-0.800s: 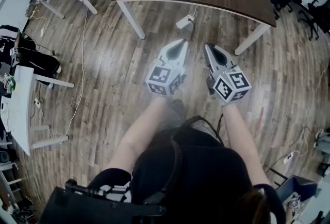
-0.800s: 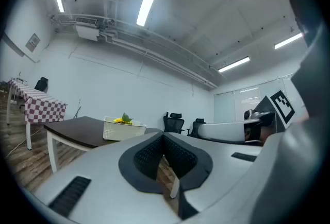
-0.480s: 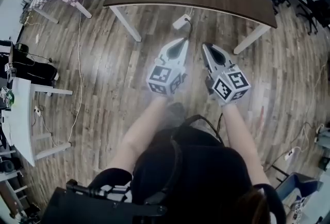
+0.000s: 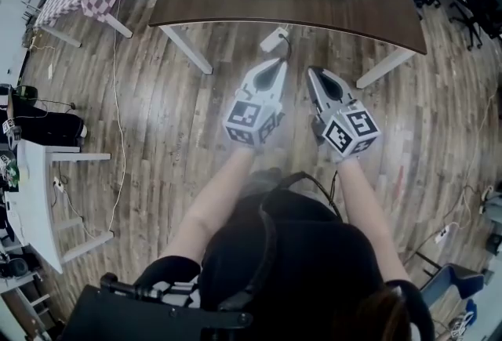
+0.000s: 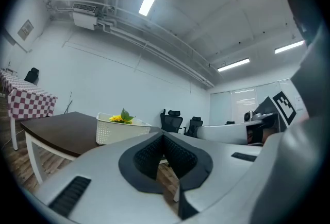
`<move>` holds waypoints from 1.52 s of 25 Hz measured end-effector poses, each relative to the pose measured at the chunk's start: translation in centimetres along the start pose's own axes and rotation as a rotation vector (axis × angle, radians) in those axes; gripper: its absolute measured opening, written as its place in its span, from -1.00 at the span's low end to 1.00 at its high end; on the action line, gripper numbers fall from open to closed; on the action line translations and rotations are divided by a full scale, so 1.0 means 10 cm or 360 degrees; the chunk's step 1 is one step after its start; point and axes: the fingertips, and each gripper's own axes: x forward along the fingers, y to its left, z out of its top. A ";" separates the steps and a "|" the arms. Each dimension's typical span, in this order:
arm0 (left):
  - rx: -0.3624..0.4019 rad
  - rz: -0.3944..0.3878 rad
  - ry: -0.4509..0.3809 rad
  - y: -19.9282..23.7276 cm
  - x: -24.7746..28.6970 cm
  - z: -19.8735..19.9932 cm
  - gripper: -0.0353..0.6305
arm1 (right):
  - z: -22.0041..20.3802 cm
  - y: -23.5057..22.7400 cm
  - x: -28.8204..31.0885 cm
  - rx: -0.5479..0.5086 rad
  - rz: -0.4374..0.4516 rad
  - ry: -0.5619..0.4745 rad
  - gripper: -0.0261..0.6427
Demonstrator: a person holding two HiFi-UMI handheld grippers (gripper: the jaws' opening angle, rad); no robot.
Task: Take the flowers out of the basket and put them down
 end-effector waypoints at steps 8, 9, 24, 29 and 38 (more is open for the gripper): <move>0.0016 -0.0013 -0.0001 0.43 0.31 0.06 -0.89 | 0.05 -0.23 0.48 0.0031 -0.0049 -0.0031 -0.92; 0.0016 -0.0011 -0.0001 0.47 0.33 0.06 -0.89 | 0.05 -0.24 0.53 0.0030 -0.0046 -0.0029 -0.92; -0.0006 0.0004 0.0004 0.84 0.80 0.10 -0.89 | 0.11 -0.65 1.07 0.0051 -0.0005 0.0005 -0.92; 0.0020 -0.0002 0.0022 1.02 1.13 0.11 -0.89 | 0.26 -0.86 1.39 0.0021 0.0057 0.0010 -0.92; -0.0004 0.0034 0.0014 1.28 1.69 0.20 -0.89 | 0.42 -1.30 1.81 0.0018 0.0098 0.0038 -0.92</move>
